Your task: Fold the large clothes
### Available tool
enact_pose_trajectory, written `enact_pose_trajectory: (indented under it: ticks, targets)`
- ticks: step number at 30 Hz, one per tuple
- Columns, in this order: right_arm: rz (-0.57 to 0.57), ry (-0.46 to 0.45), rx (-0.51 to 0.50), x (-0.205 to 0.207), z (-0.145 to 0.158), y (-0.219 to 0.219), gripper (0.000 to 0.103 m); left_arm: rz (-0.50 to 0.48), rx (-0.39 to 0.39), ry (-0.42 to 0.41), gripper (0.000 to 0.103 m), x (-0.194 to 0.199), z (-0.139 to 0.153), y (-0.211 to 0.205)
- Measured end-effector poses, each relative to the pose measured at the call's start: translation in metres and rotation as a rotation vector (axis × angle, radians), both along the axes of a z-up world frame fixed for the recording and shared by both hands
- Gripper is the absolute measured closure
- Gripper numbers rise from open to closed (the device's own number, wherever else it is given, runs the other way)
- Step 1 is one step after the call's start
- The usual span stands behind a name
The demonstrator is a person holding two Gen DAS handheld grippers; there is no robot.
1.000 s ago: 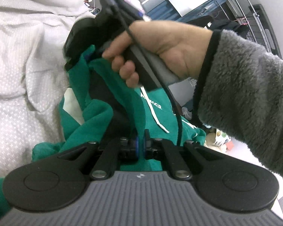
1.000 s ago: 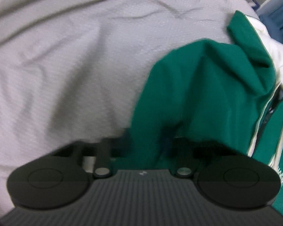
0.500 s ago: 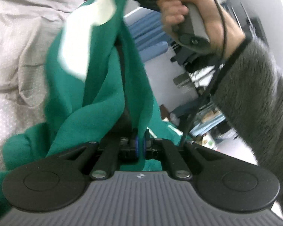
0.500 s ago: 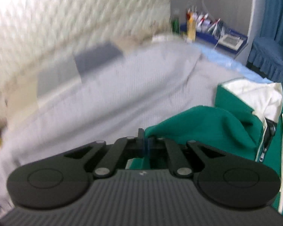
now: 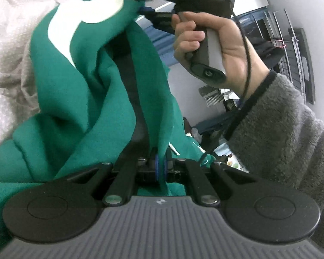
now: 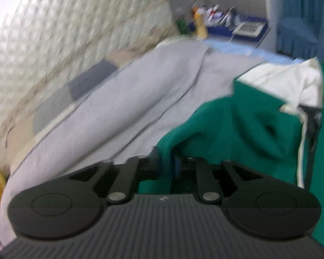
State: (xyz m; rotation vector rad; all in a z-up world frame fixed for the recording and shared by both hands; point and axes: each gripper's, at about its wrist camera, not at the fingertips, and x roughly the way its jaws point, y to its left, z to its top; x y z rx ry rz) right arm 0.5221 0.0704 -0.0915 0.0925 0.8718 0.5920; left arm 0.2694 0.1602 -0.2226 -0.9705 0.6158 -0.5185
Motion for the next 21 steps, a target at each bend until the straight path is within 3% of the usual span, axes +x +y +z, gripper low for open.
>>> enact_pose_trajectory:
  ticks: [3, 5, 16, 17, 19, 20, 21]
  targets:
    - [0.070, 0.025, -0.013, -0.021, -0.001, 0.007, 0.045, 0.001, -0.004, 0.005, 0.098, 0.003, 0.002, 0.001]
    - [0.109, 0.062, -0.027, -0.031, -0.004, 0.013, 0.039, 0.004, -0.006, 0.006, 0.098, 0.004, 0.002, 0.003]
    - [0.287, 0.235, -0.349, -0.061, -0.077, 0.062, 0.038, 0.015, 0.022, 0.015, 0.098, -0.001, 0.014, -0.005]
    - [0.302, 0.234, -0.378, -0.064, -0.083, 0.067, 0.041, 0.019, 0.020, 0.016, 0.098, -0.001, 0.014, -0.004]
    - [0.301, 0.204, -0.446, -0.068, -0.091, 0.076, 0.061, 0.029, 0.009, 0.022, 0.098, 0.000, 0.013, -0.002]
    - [0.290, 0.182, -0.464, -0.069, -0.090, 0.078, 0.082, 0.032, 0.004, 0.026, 0.098, 0.000, 0.013, -0.001]
    - [0.292, 0.166, -0.460, -0.069, -0.085, 0.080, 0.089, 0.033, -0.002, 0.029, 0.098, 0.001, 0.012, -0.001]
